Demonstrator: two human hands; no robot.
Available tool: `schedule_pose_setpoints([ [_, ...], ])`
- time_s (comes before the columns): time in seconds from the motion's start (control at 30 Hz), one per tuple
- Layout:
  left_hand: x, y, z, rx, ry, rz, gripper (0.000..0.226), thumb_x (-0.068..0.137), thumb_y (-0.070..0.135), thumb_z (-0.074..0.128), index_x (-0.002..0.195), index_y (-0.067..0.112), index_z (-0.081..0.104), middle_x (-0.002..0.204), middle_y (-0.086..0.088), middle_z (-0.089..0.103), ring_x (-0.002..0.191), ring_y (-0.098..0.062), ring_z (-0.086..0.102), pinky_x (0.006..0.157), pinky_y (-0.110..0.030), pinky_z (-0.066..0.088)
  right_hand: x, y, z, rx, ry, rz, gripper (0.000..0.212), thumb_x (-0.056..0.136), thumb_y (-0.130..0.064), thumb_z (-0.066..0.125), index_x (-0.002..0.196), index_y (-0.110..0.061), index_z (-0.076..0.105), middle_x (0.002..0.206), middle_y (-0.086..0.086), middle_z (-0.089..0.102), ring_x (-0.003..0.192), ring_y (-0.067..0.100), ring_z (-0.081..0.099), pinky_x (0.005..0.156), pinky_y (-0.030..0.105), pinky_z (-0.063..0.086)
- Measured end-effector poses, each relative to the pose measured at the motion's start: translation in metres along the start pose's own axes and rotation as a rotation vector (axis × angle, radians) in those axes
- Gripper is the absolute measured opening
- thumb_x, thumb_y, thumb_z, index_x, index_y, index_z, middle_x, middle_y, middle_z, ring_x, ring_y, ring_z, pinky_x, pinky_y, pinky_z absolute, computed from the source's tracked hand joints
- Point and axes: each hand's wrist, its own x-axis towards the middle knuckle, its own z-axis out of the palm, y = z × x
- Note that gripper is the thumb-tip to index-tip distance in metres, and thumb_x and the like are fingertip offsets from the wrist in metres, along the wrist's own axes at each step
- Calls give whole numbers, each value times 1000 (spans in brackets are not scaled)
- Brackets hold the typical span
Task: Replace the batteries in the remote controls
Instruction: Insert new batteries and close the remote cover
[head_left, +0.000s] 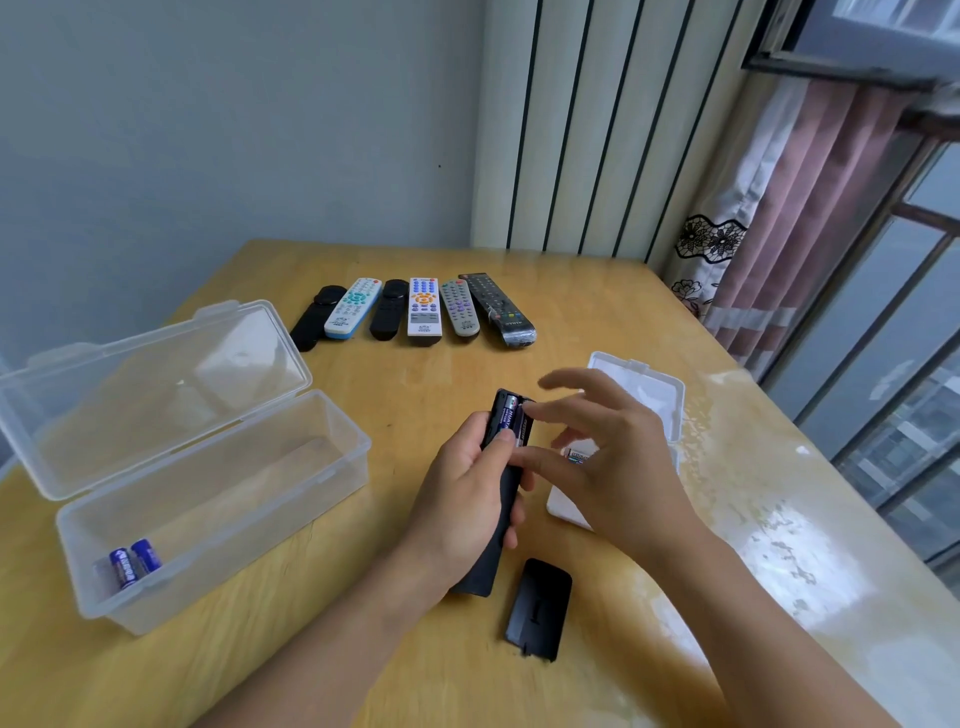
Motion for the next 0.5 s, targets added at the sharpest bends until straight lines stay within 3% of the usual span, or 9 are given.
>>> schedule_pose_setpoints([
  [0.07,0,-3,0,40,-25,12,22,109,24,40,99,16,57,73,-3,59,55,-20,51,43,-30,43,2,1,-2,160,-24,130,38,72,-29,89,105,-24,72,119,-9,68,91,13,71,73,30,60],
  [0.17,-1,-8,1,118,-69,31,24,109,28,39,95,18,56,75,-5,59,55,-20,51,44,-31,42,6,6,-7,369,-70,309,57,66,-25,93,116,-25,67,95,-3,77,83,16,75,72,28,61],
  [0.23,-3,-10,2,115,-121,27,21,109,30,42,96,23,57,75,-1,59,55,-19,51,45,-30,43,8,9,-10,440,-63,350,48,63,-28,90,107,-22,73,85,1,78,79,16,76,71,23,59],
  [0.33,-1,-10,0,143,-178,68,13,108,23,45,106,16,56,81,-5,59,58,-20,52,47,-32,45,9,11,-11,527,-33,375,32,61,-23,88,91,-16,77,79,4,79,74,17,77,67,21,57],
  [0.5,4,-2,-9,283,-176,192,11,107,20,48,107,18,59,83,-4,68,58,-18,58,48,-33,49,12,7,-17,525,-67,297,29,74,-30,82,101,-19,78,87,4,79,78,19,74,69,32,60],
])
